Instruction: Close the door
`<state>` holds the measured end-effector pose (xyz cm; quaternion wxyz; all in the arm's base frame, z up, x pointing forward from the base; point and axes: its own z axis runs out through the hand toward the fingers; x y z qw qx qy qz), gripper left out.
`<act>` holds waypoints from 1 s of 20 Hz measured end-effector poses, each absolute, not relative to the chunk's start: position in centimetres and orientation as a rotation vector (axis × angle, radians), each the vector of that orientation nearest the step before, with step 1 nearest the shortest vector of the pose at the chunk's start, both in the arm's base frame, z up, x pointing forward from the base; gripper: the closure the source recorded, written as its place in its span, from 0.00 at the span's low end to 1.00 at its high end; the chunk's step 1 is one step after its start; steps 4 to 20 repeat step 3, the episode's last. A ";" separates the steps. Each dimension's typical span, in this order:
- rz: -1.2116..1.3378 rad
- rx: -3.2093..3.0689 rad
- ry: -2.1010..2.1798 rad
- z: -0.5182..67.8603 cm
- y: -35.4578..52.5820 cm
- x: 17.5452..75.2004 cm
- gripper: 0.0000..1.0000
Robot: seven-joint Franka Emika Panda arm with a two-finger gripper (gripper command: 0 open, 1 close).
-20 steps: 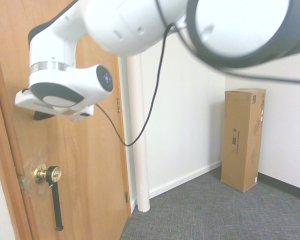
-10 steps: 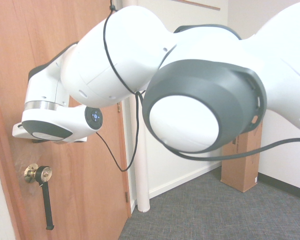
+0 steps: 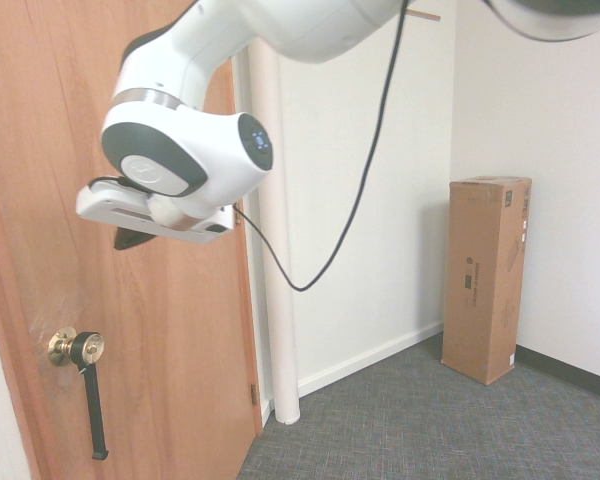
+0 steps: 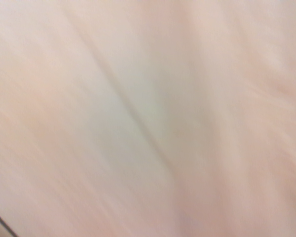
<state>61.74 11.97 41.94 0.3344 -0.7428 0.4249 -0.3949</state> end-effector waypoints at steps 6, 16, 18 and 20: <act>-0.956 -2.027 1.181 40.4 10.8 57.1 0.00; -0.956 -2.027 1.181 40.4 10.8 57.1 0.00; -0.956 -2.027 1.181 40.4 10.8 57.1 0.00; -0.956 -2.027 1.181 40.4 10.8 57.1 0.00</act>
